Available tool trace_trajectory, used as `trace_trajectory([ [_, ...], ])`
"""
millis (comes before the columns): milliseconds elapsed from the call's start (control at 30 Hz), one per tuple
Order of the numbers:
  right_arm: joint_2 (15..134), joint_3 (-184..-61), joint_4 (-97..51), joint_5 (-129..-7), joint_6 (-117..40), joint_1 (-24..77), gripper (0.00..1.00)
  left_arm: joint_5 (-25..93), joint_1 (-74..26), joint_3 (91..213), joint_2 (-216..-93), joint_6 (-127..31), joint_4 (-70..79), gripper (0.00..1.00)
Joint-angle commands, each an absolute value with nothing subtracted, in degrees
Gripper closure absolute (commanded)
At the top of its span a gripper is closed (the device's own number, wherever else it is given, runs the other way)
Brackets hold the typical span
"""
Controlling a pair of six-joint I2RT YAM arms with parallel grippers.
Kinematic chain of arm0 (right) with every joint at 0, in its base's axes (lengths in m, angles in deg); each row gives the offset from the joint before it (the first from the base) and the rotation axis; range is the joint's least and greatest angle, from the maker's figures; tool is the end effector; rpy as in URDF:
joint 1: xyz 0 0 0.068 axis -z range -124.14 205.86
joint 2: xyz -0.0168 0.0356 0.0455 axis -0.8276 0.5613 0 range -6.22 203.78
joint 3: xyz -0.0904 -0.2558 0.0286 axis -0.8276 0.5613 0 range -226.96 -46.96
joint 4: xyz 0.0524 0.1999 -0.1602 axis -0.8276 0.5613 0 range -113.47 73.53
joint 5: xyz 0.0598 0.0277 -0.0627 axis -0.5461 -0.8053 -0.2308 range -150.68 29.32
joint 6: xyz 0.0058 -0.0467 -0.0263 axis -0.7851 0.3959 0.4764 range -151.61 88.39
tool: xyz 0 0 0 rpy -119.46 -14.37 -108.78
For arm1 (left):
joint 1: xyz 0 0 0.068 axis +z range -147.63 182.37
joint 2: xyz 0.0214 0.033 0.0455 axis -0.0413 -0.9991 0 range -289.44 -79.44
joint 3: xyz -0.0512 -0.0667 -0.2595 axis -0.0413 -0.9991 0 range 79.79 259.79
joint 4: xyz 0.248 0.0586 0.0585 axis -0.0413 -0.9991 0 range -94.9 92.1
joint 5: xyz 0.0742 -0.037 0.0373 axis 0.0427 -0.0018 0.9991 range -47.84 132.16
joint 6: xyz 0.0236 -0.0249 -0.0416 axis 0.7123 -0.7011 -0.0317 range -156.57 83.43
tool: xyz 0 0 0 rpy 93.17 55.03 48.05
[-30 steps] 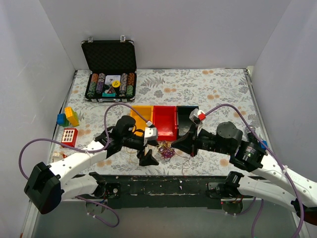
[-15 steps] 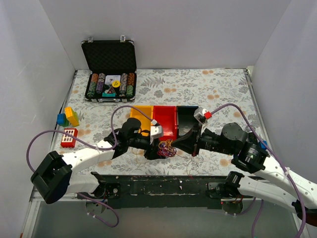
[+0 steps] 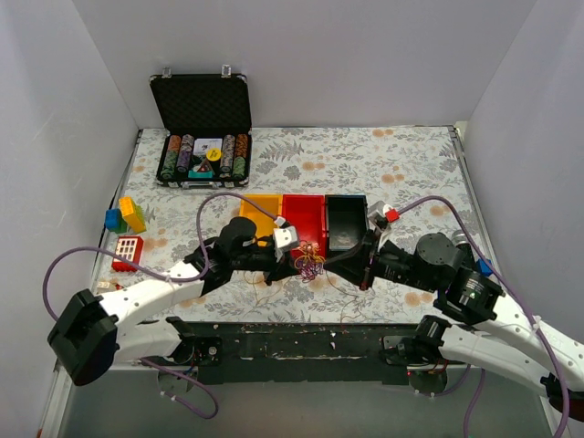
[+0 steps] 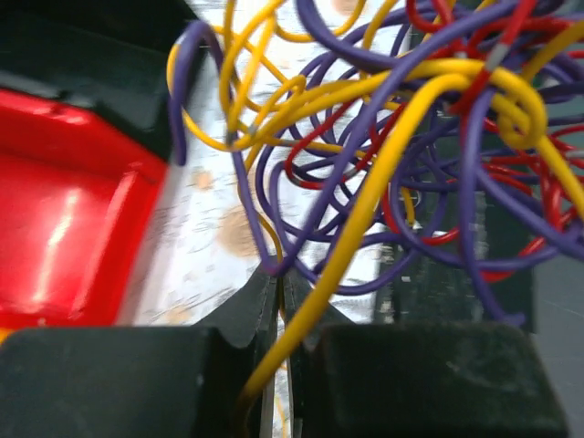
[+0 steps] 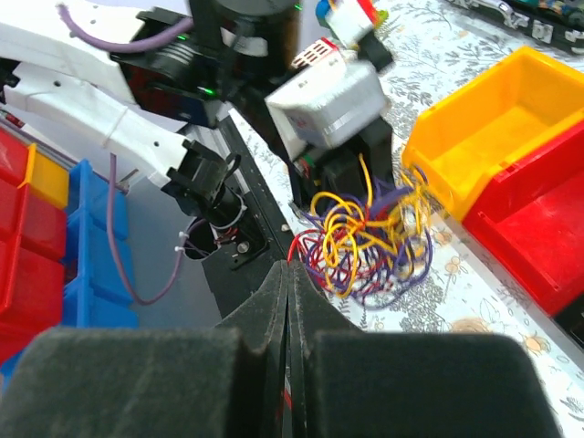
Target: Untangle the cables
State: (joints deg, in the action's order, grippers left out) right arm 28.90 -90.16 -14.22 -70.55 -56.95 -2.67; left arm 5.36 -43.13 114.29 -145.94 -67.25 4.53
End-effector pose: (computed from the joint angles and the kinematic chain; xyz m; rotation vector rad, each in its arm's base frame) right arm 0.0717 0.1288 0.3569 -0.6373 1.6237 1.2494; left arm 0.1554 -0.1886 0.2261 0.7329 2.2067 -1.4177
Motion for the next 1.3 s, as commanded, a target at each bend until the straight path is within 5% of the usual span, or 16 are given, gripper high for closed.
trace_trajectory([
  [0, 26.31, -88.98, -8.98, -66.22, -56.04, -2.77, 0.99, 24.80, -42.11, 116.88, -138.69, -62.68, -2.20, 1.00],
  [167, 24.11, -84.94, -6.25, -65.34, -57.10, -2.77, 0.99, 40.73, -39.04, 123.37, -135.08, -62.59, -5.81, 1.00],
  [867, 31.83, -87.04, 6.05, -49.01, -56.92, -2.86, 0.99, 64.38, -38.06, 138.23, -122.07, -44.05, -7.05, 1.00],
  [1267, 30.08, -87.22, -1.65, -52.32, -55.70, -2.86, 0.99, 51.48, -37.98, 148.78, -123.56, -45.10, -16.70, 1.00],
])
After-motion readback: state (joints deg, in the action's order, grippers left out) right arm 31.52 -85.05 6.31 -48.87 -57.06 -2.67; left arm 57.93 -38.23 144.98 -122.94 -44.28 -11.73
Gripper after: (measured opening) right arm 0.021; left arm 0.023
